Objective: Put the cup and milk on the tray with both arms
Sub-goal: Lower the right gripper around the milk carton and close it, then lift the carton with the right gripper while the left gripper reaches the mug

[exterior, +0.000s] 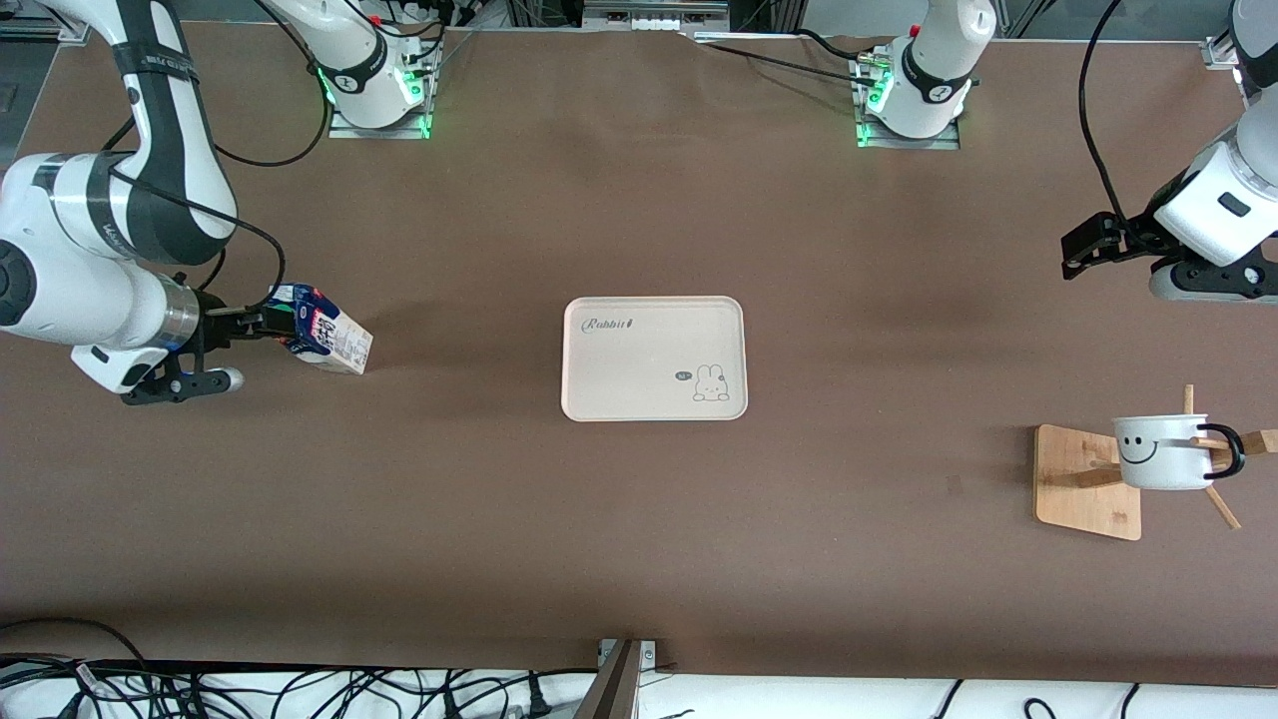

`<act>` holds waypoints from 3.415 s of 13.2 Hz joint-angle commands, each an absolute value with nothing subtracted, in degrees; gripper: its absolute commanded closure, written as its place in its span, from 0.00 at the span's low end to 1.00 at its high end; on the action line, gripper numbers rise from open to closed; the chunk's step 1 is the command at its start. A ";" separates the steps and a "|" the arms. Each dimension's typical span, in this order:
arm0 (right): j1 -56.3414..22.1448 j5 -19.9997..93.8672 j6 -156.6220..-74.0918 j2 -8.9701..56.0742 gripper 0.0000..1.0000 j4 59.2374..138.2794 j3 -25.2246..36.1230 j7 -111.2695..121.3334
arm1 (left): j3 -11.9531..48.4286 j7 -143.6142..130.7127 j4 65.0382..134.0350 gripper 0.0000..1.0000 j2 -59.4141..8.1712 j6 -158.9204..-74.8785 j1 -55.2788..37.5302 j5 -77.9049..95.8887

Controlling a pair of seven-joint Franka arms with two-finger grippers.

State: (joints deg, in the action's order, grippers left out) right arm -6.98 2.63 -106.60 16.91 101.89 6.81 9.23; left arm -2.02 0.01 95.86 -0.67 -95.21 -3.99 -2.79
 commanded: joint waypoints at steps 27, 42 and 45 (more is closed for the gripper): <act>-5.98 8.08 -104.24 16.26 0.00 108.81 7.56 7.91 | -1.67 -1.32 89.66 0.00 -6.23 -90.80 -2.90 3.87; -5.80 8.26 -104.06 16.96 0.67 108.72 7.56 8.00 | -2.20 -12.65 92.34 0.00 -9.15 -103.41 -2.29 1.41; -5.80 8.26 -104.15 16.96 0.66 108.72 7.56 8.00 | -2.02 -12.74 104.55 0.00 -4.06 -118.43 -0.71 1.41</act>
